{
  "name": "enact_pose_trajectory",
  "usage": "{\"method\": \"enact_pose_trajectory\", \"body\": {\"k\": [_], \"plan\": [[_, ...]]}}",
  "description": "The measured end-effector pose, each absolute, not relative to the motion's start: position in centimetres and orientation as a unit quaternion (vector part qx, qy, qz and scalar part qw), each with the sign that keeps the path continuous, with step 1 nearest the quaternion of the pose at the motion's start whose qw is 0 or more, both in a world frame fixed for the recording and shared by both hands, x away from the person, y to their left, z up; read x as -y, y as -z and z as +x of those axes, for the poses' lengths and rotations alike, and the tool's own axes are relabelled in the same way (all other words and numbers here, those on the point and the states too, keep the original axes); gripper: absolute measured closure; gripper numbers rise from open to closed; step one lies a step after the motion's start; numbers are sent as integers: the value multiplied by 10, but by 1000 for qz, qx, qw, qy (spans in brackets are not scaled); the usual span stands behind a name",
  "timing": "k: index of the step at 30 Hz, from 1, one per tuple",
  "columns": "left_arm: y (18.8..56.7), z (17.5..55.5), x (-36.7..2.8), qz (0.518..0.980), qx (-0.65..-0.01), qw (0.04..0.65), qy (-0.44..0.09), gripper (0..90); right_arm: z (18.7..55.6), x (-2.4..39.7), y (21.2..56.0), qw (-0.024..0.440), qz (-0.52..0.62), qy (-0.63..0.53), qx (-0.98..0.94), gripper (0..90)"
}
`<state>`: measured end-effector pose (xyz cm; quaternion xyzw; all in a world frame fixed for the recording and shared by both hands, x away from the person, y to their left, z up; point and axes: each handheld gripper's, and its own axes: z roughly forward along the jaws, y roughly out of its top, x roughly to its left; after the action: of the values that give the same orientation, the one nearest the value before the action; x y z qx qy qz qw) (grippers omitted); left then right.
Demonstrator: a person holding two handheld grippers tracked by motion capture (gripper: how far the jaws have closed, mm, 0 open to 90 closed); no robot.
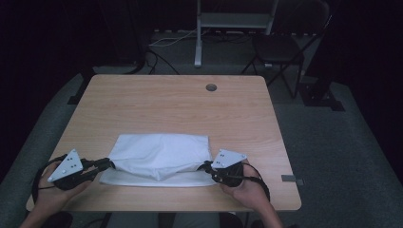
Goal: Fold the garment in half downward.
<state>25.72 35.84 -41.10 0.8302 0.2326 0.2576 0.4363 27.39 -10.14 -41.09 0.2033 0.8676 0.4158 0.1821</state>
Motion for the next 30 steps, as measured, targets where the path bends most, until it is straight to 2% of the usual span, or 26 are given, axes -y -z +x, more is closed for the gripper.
{"method": "enact_pose_trajectory", "body": {"k": [30], "plan": [[429,250,-362,841,-242,423,-234,810,263,105,423,167,195,-394,-883,787]]}}
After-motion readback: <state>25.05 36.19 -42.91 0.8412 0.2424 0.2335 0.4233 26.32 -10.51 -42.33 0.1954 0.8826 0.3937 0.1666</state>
